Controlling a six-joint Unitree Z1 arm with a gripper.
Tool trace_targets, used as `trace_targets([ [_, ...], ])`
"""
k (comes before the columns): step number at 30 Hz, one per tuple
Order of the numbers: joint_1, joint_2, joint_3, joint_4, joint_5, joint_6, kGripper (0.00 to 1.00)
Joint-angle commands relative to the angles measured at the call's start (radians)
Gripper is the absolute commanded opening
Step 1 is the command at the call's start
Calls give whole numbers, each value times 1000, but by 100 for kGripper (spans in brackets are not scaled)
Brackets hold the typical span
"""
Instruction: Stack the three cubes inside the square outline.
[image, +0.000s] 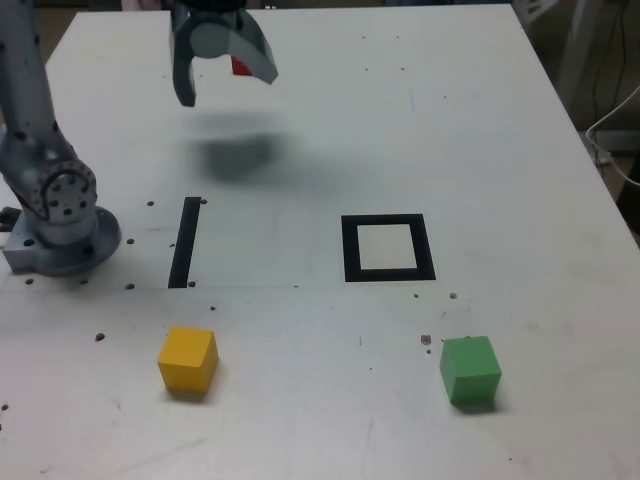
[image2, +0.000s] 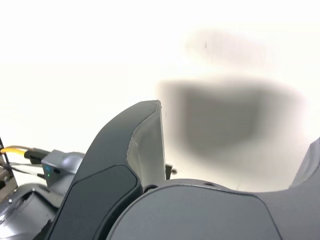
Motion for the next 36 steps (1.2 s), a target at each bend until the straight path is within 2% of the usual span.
trace_targets([
  [1, 19, 15, -28, 7, 3, 12, 99],
  [5, 71, 54, -86, 18, 4, 44, 99],
  [11, 152, 167, -216, 62, 8, 108, 99],
  [16, 191, 216, -303, 80, 27, 146, 98],
  [21, 207, 259, -367, 74, 65, 199, 98],
  [26, 220, 293, -399, 65, 133, 255, 97],
  [30, 224, 317, -408, 44, 170, 309, 97],
  [36, 230, 349, -413, 2, 191, 381, 97],
])
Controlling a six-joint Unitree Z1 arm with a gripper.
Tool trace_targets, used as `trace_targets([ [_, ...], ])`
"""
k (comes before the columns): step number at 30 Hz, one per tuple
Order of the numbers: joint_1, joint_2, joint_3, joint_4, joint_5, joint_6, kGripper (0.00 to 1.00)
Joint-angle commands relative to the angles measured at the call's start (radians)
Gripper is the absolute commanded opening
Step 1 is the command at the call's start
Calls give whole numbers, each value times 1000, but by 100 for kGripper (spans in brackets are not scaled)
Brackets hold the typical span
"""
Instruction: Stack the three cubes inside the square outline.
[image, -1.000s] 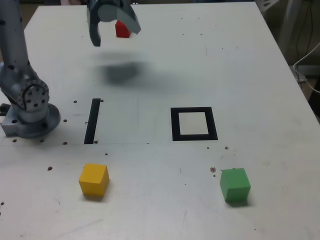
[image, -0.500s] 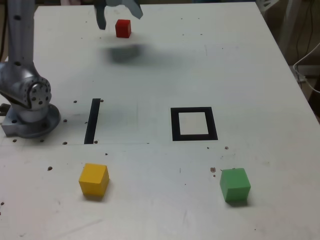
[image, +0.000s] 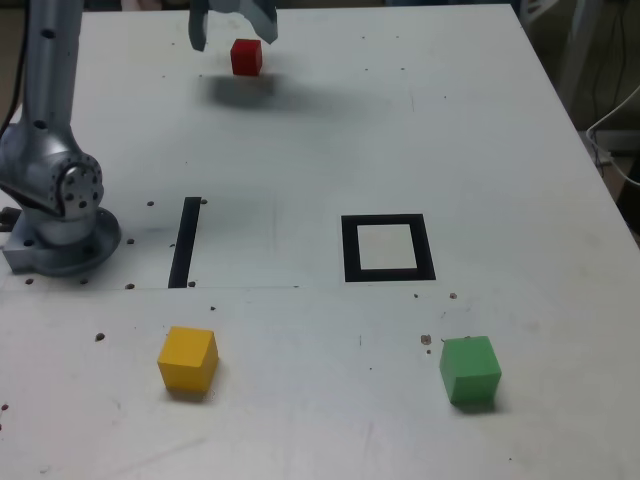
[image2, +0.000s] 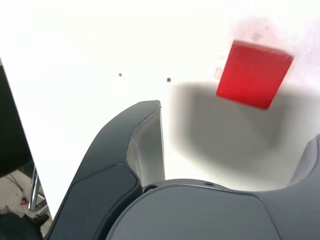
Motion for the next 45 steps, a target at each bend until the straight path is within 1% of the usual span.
trace_targets([
  [1, 4, 17, -6, -13, 5, 19, 97],
  [11, 7, 75, -44, -26, 5, 27, 94],
  [21, 14, 114, -74, -53, 5, 34, 87],
  [26, 16, 119, -75, -64, 5, 36, 80],
  [31, 22, 113, -63, -85, -2, 29, 68],
  [34, 32, 105, -44, -112, -11, 23, 62],
  [40, 40, 101, -18, -138, -33, 22, 58],
  [45, 40, 96, -5, -150, -38, 25, 53],
])
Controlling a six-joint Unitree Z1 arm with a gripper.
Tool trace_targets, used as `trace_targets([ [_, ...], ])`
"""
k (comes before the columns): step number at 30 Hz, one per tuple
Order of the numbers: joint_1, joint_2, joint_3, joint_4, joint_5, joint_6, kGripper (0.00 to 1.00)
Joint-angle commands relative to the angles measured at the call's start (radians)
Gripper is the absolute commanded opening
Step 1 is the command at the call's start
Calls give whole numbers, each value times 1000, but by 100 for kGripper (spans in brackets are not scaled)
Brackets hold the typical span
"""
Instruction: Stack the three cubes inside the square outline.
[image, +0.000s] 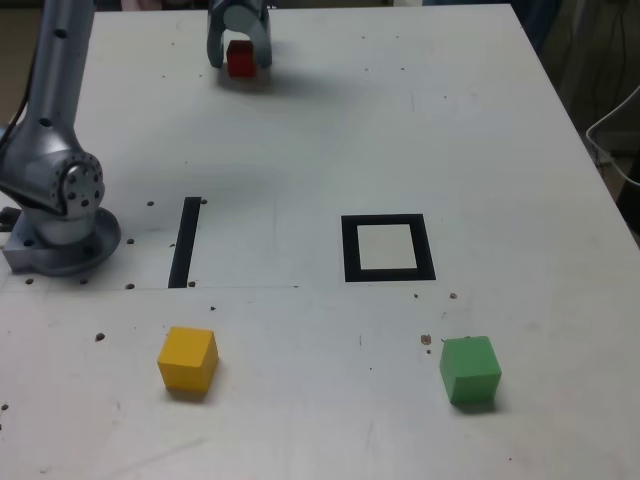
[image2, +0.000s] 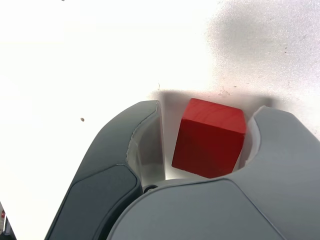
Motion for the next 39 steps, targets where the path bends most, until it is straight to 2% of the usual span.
trace_targets([
  [1, 1, -10, 5, -7, -1, 3, 52],
  [15, -18, -12, -1, -5, -28, 44, 39],
  [24, -80, -53, -9, 43, -37, -6, 39],
  [30, -180, -110, -17, 121, -32, -86, 39],
  [39, -439, -185, -19, 283, -6, -286, 38],
])
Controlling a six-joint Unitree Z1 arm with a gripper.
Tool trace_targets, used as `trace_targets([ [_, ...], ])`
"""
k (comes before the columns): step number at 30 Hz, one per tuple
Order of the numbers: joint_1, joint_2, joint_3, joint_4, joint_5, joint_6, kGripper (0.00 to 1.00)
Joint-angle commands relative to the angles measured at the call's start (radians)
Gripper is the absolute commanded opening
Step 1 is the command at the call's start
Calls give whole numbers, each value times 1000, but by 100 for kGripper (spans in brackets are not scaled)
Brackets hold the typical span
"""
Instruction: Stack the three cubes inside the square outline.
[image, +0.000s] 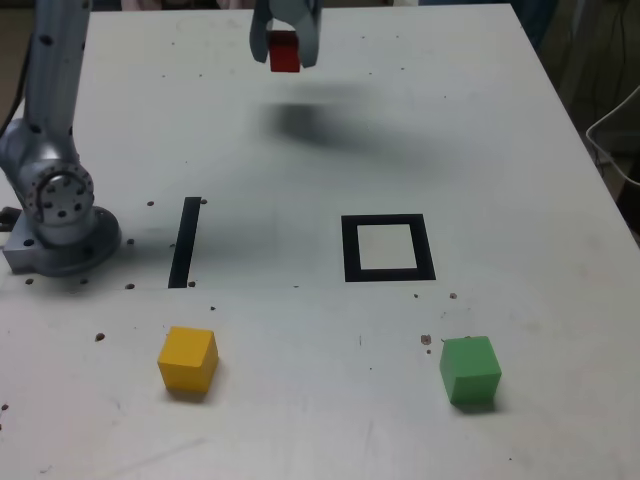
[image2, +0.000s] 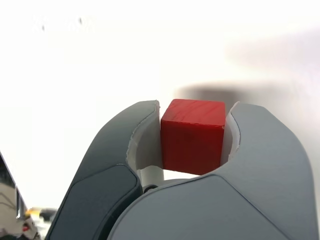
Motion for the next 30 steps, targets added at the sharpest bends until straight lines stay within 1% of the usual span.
trace_targets([
  [1, -60, -25, -1, 43, 1, -53, 38],
  [7, -203, -63, -1, 116, -6, -178, 38],
  [11, -294, -78, 10, 131, -15, -257, 38],
  [13, -334, -80, 22, 130, -26, -299, 38],
  [16, -382, -81, 42, 130, -53, -370, 38],
  [20, -446, -75, 45, 137, -108, -494, 38],
  [26, -549, -48, -7, 148, -176, -650, 38],
  [30, -606, -13, -43, 146, -232, -717, 38],
])
